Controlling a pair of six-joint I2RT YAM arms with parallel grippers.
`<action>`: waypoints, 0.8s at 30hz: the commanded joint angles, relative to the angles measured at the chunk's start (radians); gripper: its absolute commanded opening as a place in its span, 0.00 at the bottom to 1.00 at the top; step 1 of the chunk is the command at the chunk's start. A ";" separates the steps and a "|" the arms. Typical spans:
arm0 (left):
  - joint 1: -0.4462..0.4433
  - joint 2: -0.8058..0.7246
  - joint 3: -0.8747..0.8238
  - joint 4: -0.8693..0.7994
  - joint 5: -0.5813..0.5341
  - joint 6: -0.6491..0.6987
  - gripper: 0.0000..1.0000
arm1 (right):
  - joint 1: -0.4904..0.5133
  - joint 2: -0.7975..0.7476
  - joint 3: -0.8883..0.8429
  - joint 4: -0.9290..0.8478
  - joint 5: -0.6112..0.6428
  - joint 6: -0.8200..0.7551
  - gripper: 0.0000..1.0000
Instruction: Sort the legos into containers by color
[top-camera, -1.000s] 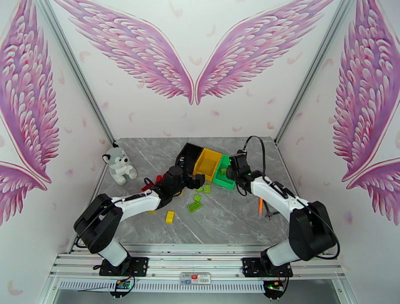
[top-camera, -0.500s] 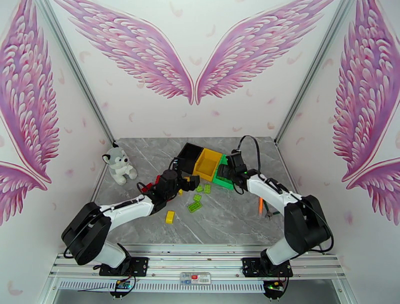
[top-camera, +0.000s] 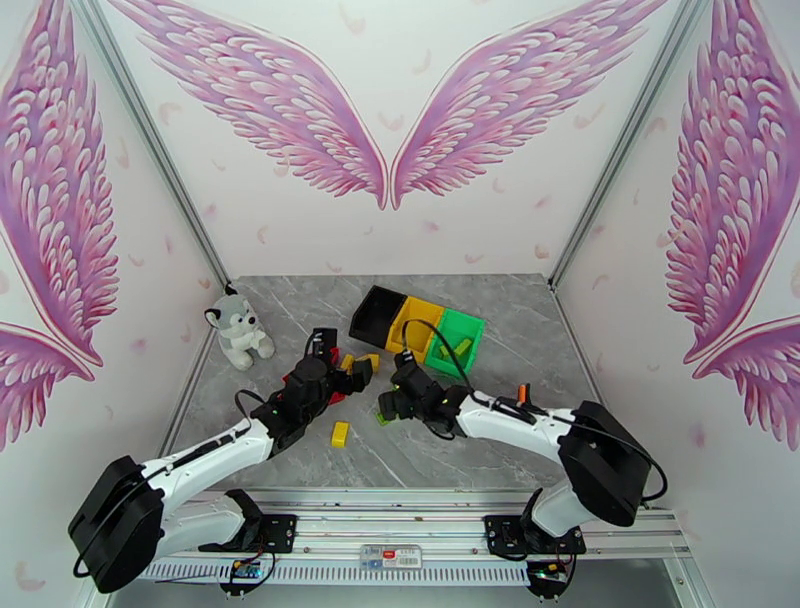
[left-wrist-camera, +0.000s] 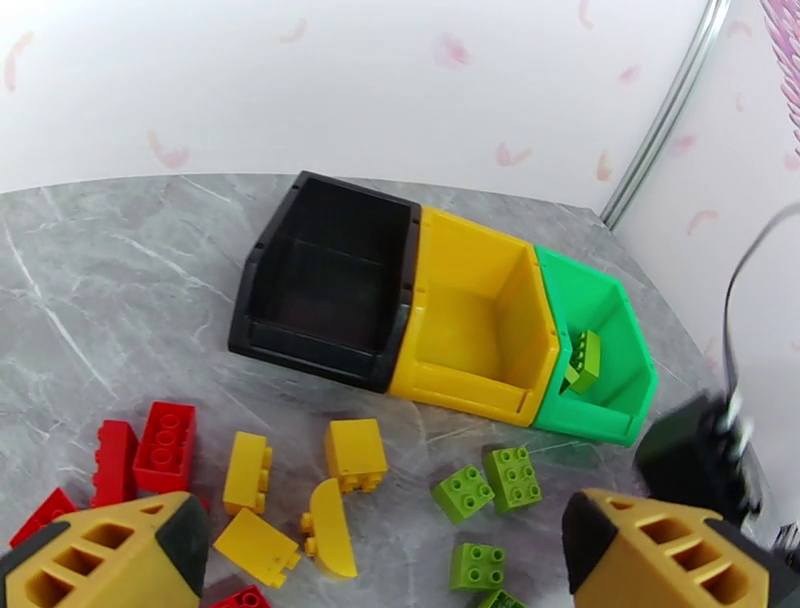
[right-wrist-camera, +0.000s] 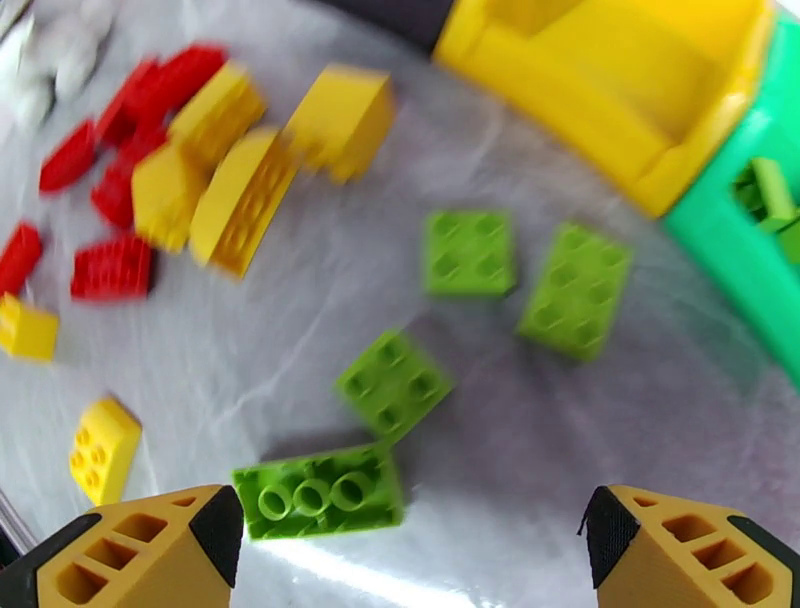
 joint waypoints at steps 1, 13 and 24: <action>0.028 -0.051 -0.035 -0.046 -0.007 -0.021 0.99 | 0.050 0.043 0.008 -0.020 0.069 0.007 0.99; 0.093 -0.058 -0.052 -0.026 0.061 -0.040 0.99 | 0.075 0.218 0.103 -0.051 0.143 0.020 0.90; 0.097 0.000 -0.029 -0.004 0.093 -0.040 0.99 | 0.025 0.260 0.118 -0.019 0.104 0.013 0.76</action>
